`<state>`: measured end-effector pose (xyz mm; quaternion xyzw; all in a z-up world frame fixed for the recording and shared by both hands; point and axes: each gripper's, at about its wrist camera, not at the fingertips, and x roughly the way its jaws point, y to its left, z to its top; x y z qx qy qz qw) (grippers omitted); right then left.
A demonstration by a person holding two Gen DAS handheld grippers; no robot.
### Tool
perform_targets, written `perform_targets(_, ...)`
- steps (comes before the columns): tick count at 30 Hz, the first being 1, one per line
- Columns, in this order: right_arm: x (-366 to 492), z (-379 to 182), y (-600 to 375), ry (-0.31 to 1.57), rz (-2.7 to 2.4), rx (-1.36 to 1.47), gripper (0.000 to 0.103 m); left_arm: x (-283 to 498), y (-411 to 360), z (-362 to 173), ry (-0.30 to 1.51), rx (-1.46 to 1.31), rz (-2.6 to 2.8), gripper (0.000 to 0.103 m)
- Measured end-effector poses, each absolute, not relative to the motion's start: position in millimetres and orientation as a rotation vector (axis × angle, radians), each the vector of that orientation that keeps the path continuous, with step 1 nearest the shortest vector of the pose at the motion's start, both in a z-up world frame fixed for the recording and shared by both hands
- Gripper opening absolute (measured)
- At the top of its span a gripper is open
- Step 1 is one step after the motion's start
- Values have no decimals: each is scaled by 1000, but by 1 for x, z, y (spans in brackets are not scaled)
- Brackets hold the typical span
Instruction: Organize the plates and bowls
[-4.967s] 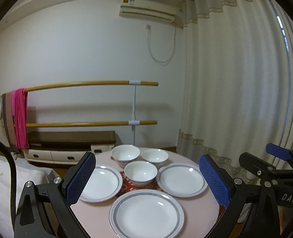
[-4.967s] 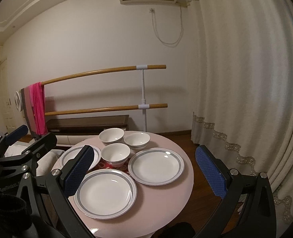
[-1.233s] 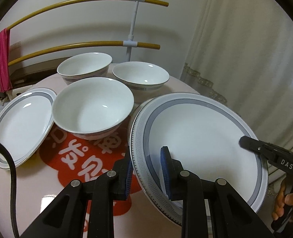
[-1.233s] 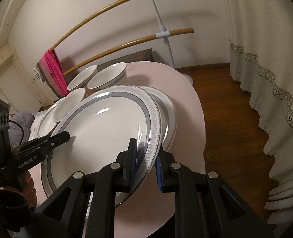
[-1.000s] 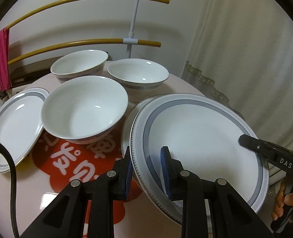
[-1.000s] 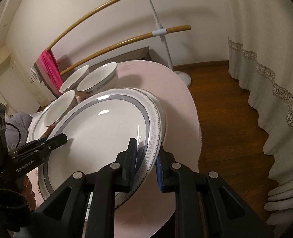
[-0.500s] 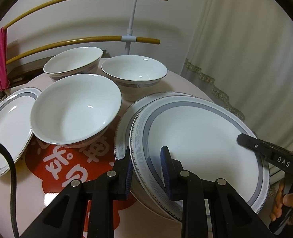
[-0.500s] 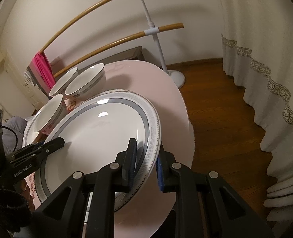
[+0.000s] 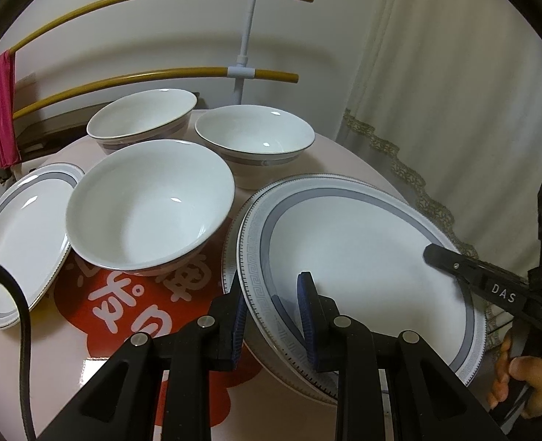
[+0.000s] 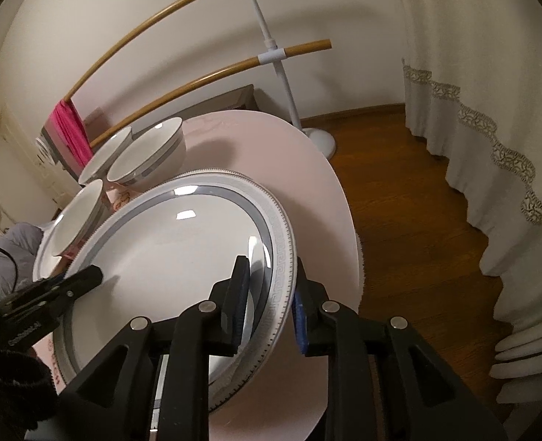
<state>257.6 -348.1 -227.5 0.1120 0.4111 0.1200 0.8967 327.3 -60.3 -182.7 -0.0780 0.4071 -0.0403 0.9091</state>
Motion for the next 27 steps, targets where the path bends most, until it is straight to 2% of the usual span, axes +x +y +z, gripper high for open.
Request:
perform_targets(17, 245, -218, -334, 876, 120, 145, 28, 326, -58, -181, 845, -176, -92, 23)
perform_targets(21, 247, -226, -343, 887, 136, 223, 39, 326, -59, -181, 846, -175, -95, 23)
perform_targets(27, 253, -237, -361, 893, 207, 375, 39, 323, -59, -179, 849, -163, -89, 23)
